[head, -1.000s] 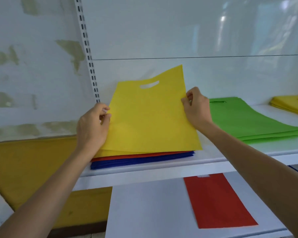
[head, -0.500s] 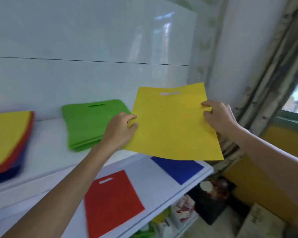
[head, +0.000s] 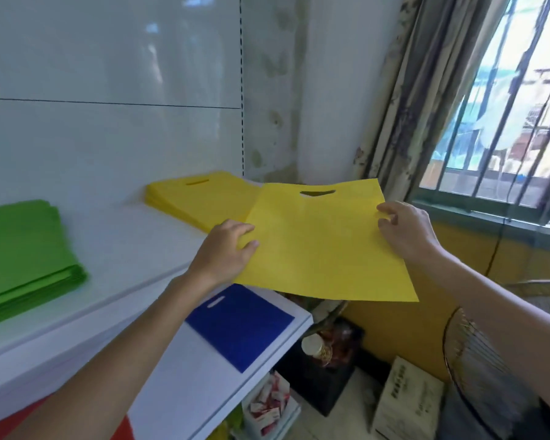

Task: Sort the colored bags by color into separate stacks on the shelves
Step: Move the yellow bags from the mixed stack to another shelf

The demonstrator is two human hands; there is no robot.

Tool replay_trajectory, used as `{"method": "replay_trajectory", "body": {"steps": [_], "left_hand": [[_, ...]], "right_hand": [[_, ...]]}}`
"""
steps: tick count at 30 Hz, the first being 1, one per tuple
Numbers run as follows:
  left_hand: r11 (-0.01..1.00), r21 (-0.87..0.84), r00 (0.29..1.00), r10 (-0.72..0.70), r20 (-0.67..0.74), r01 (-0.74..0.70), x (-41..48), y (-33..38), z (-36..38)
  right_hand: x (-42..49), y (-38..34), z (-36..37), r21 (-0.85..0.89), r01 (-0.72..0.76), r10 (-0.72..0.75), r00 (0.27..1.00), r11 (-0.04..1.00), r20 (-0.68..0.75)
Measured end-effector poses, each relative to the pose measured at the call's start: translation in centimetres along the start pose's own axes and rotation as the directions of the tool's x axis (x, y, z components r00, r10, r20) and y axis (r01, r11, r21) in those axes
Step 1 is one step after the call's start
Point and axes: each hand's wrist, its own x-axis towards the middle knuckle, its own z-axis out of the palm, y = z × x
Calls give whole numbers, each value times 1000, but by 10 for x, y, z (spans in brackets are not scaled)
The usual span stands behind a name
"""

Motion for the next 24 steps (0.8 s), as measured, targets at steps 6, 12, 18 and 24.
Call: {"method": "replay_trajectory", "body": {"steps": [6, 12, 18, 24], "left_hand": [[999, 39, 996, -22, -92, 25, 82, -17, 11], [983, 104, 977, -135, -162, 153, 126, -40, 8], [922, 164, 900, -285, -329, 351, 123, -63, -12], [818, 168, 777, -427, -464, 550, 114, -66, -8]], "right_hand": [[94, 9, 41, 4, 55, -55, 998, 999, 42], [177, -7, 91, 27, 253, -254, 965, 967, 67], [237, -45, 163, 138, 451, -471, 858, 882, 206], [272, -79, 211, 246, 581, -631, 707, 776, 320]]}}
